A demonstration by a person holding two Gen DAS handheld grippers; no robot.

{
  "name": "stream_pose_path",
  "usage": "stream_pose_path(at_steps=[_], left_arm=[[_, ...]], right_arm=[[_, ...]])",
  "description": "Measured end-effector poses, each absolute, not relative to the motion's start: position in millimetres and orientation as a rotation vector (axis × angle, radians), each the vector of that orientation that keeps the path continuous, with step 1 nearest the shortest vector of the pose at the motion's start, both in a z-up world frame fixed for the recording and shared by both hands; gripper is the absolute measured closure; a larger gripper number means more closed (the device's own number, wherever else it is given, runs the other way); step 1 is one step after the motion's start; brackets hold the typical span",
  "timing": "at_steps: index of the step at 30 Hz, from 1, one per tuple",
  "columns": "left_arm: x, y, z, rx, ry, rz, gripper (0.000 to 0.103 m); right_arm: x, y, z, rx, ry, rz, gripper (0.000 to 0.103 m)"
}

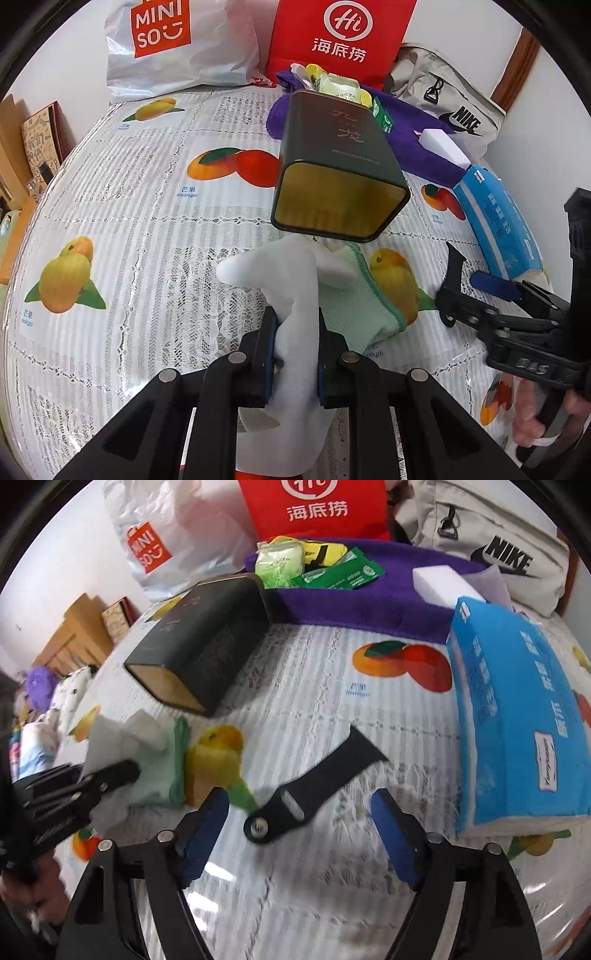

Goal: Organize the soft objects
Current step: 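Grasp the other black strap piece with the right tool while the left tool holds the glove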

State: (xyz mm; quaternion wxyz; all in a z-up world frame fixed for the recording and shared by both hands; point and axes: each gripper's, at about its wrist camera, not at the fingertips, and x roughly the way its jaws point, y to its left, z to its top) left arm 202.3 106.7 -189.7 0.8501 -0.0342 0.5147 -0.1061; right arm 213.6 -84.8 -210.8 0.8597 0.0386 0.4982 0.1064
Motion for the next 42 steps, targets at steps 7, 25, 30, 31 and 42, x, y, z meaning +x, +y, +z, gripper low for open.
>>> stream_pose_path(at_steps=[7, 25, 30, 31, 42], left_arm=[[203, 109, -190, -0.082, 1.085, -0.235, 0.086], [203, 111, -189, -0.096, 1.087, -0.237, 0.086], [202, 111, -189, -0.096, 1.09, -0.241, 0.086], [202, 111, -189, -0.096, 1.091, -0.241, 0.086], [201, 103, -188, -0.067, 1.099, -0.241, 0.091]], right_arm=[[216, -65, -208, -0.093, 0.963, 0.221, 0.065], [211, -63, -207, -0.076, 0.988, 0.188, 0.082], [207, -75, -205, -0.022, 1.036, 0.23, 0.081], [207, -77, -205, -0.005, 1.039, 0.235, 0.077], [208, -84, -209, 0.048, 0.992, 0.27, 0.082]])
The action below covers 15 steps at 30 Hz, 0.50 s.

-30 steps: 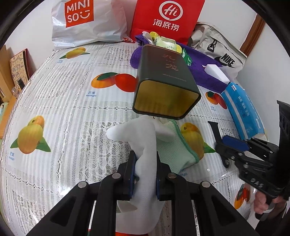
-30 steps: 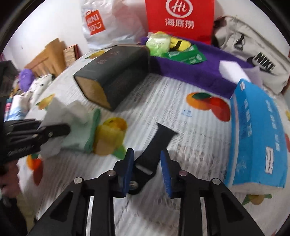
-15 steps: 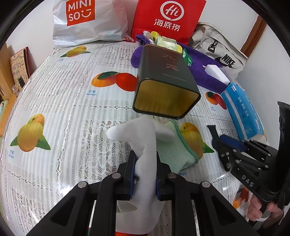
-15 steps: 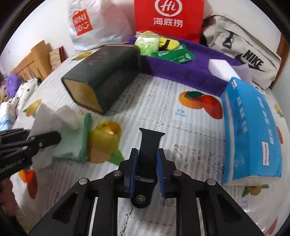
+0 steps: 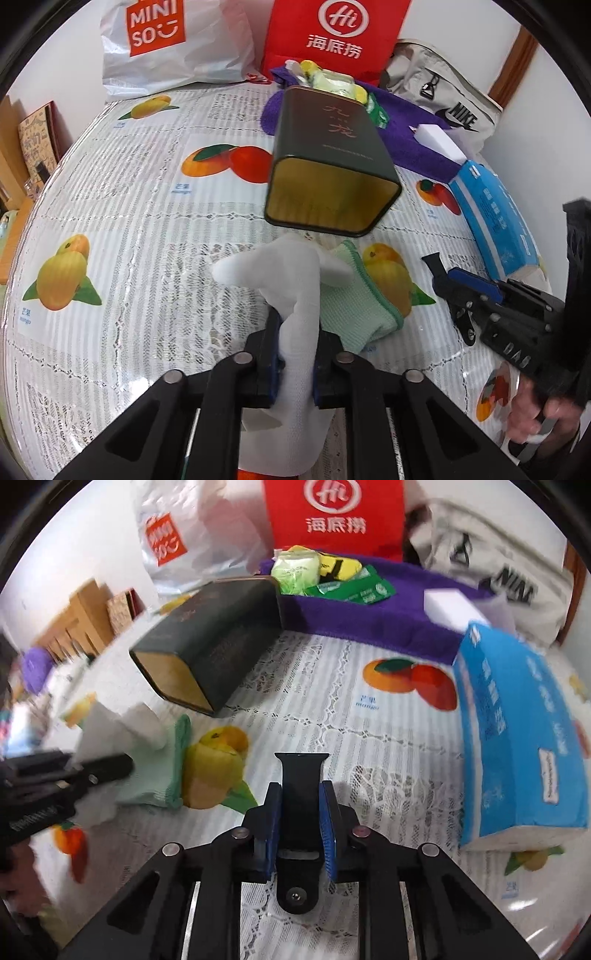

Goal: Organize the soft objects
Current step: 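Grasp the other black strap piece with the right tool while the left tool holds the glove, then carry the white glove and black strap onto the purple towel and open both tools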

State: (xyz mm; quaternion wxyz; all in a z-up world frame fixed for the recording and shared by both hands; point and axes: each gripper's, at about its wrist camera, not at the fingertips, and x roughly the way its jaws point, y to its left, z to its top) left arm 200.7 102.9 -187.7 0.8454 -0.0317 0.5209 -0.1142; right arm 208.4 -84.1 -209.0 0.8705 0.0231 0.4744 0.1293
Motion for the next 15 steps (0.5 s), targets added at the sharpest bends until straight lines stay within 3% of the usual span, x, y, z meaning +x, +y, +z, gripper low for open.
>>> stream_pose_path(at_steps=[15], left_arm=[[183, 93, -171, -0.102, 1.085, -0.26, 0.091]], right_arm=[[149, -126, -194, 0.096, 1.002, 0.26, 0.083]])
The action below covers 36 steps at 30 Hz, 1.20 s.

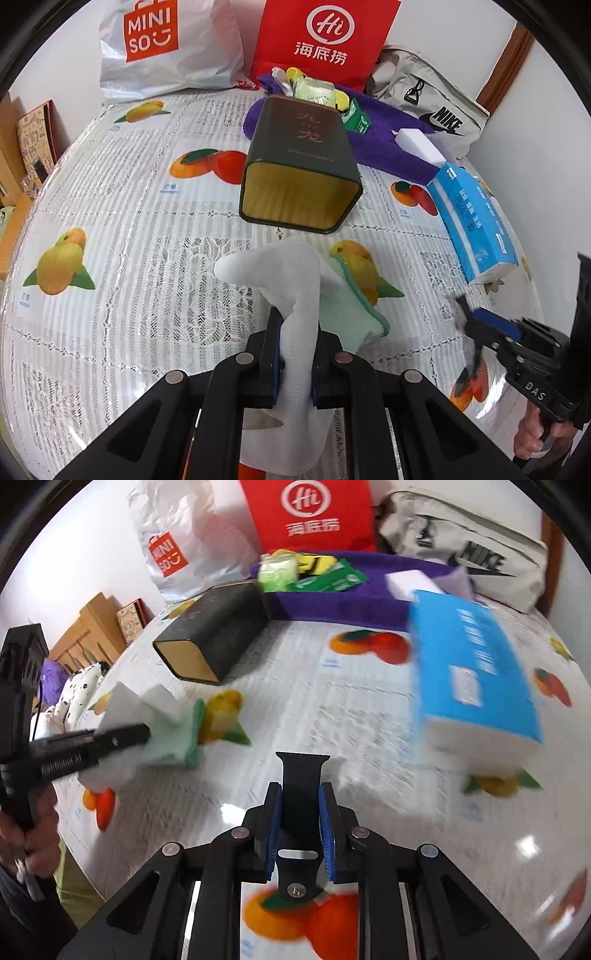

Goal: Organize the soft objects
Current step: 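Carry the white glove and black strap onto the purple towel and open both tools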

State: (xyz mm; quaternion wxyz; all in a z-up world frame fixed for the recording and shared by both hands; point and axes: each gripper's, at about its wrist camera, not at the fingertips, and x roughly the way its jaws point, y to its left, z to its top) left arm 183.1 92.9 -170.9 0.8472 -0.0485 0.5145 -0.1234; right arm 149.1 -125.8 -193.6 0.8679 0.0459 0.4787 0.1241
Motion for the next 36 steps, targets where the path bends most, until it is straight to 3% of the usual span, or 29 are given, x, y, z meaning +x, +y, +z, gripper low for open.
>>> stream_pose_path(at_steps=[21, 36], left_arm=[[167, 74, -106, -0.083, 0.972, -0.271, 0.091], [199, 67, -54, -0.074, 0.879, -0.269, 0.091]], right_arm=[[113, -193, -160, 0.144, 0.912, 0.159, 0.082], [140, -204, -98, 0.118, 0.791, 0.159, 0.082]])
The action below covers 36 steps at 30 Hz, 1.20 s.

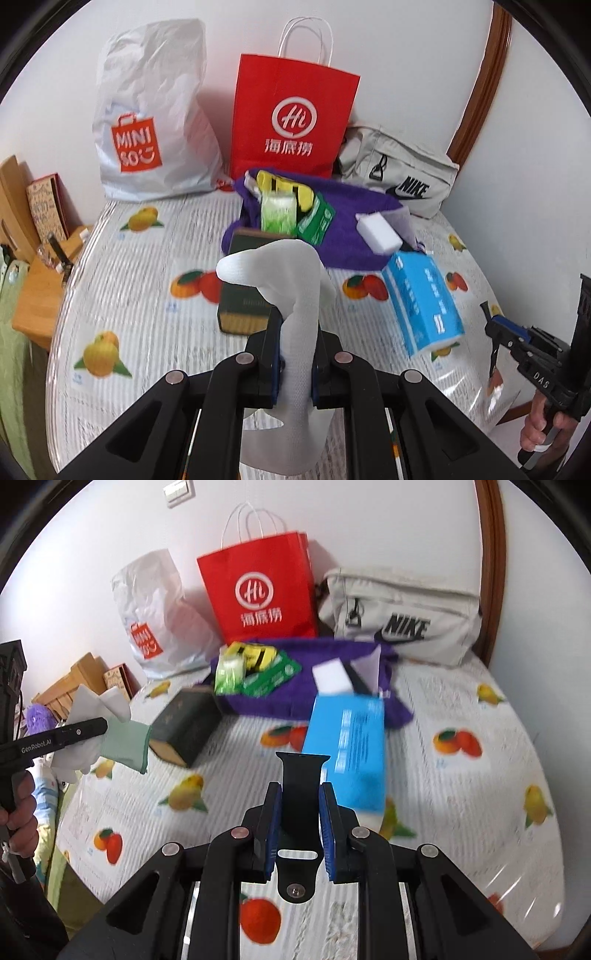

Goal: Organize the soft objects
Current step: 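Carry the white glove and black strap onto the purple towel and open both tools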

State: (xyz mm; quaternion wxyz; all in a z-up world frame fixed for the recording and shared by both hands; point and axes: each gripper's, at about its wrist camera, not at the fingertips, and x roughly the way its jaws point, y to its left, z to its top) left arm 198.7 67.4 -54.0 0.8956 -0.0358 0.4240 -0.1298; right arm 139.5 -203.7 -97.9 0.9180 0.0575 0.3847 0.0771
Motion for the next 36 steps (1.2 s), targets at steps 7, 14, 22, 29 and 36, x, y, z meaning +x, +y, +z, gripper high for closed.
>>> stream_pose_path(at_steps=[7, 14, 22, 29, 36], left_arm=[[239, 53, -39, -0.045, 0.857, -0.272, 0.091], [287, 36, -35, -0.02, 0.856, -0.289, 0.091], [350, 11, -57, -0.019, 0.916, -0.347, 0.091], [391, -9, -76, 0.019, 0.959, -0.367, 0.091], [419, -24, -96, 0.025, 0.995, -0.405, 0.091]], right_arm=[[175, -212, -71, 0.109, 0.736, 0.153, 0.082], [222, -218, -61, 0.104, 0.706, 0.152, 0.082], [291, -216, -69, 0.107, 0.713, 0.186, 0.082], [344, -217, -91, 0.105, 0.746, 0.183, 0.082], [386, -215, -116, 0.127, 0.818, 0.201, 0.082]])
